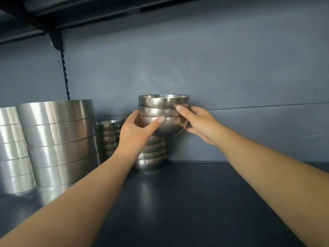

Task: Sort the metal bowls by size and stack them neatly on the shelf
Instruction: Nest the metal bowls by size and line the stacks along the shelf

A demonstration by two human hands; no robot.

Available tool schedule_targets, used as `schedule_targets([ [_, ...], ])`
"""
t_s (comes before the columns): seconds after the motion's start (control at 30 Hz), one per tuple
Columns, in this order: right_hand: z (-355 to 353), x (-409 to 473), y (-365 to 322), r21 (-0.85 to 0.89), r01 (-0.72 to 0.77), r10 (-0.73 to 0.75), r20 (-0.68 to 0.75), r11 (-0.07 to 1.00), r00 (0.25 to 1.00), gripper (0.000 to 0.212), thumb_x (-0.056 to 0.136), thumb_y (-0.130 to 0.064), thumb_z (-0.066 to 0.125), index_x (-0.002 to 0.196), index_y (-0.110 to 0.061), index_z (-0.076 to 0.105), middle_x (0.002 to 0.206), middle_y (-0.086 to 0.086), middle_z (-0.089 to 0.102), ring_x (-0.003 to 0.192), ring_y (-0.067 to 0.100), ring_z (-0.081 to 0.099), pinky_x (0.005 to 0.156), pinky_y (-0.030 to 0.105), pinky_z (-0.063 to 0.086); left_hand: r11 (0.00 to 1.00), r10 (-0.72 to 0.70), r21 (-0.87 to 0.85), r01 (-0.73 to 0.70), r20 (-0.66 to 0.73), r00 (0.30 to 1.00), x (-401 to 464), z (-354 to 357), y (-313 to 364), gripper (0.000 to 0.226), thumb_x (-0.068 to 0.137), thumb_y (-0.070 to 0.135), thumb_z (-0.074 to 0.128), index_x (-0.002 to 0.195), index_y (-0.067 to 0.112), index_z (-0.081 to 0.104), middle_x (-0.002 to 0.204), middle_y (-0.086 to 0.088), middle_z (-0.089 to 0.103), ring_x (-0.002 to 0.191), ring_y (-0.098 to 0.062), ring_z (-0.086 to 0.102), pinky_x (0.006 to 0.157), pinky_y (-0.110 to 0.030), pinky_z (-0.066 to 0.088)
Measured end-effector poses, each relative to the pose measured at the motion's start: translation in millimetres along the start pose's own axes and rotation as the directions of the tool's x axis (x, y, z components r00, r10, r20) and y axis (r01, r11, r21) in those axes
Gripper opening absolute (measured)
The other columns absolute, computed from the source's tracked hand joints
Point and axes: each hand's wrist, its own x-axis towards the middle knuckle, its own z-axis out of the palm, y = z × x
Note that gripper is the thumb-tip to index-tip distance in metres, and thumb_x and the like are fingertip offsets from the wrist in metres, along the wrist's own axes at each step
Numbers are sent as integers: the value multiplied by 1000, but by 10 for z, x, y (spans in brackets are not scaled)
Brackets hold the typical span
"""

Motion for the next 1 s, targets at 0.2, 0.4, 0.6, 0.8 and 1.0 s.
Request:
schedule_targets([
  [0.2, 325, 506, 196, 140, 34, -27, -56, 990, 998, 12, 88, -32, 56, 87, -22, 63, 77, -8, 64, 58, -3, 64, 86, 21, 48, 997, 16, 76, -4, -156, 988, 327, -62, -339, 62, 54, 69, 66, 93, 21, 63, 105, -9, 66, 100, -26, 62, 92, -43, 51],
  [0.4, 373, 777, 528, -81, 46, -50, -55, 996, 997, 33, 87, -34, 58, 103, -6, 63, 69, -9, 59, 55, -5, 59, 67, 13, 44, 989, -30, 139, 55, -171, 985, 308, -80, -698, 65, 70, 55, 66, 123, 18, 56, 125, 2, 59, 118, -12, 51, 103, -30, 38],
  [0.6, 433, 787, 695, -47, 35, -35, -7, 998, 999, 15, 86, -31, 59, 93, -18, 60, 76, -8, 59, 58, -6, 61, 52, 18, 51, 986, -110, 110, 125, -134, 985, 251, -63, -932, 115, 49, 88, 50, 140, 19, 35, 143, -3, 46, 133, -18, 41, 112, -43, 33],
  [0.8, 513, 735, 791, -22, -39, 38, -21, 999, 999, 38, 85, -47, 53, 114, -23, 56, 86, -13, 62, 77, 5, 60, 68, 23, 52, 994, -77, 73, 80, -35, 996, 164, -35, -975, 77, 77, 28, 69, 141, 20, 27, 136, 3, 49, 123, -7, 47, 104, -22, 35],
  [1.0, 593, 745, 870, 10, -100, 100, -72, 995, 992, 44, 85, -52, 49, 115, -20, 53, 87, -15, 61, 73, 4, 60, 55, 21, 44, 993, -73, 90, 78, -56, 996, 233, -48, -1009, 84, 68, 39, 75, 138, 18, 34, 129, 2, 57, 119, -10, 53, 104, -27, 40],
])
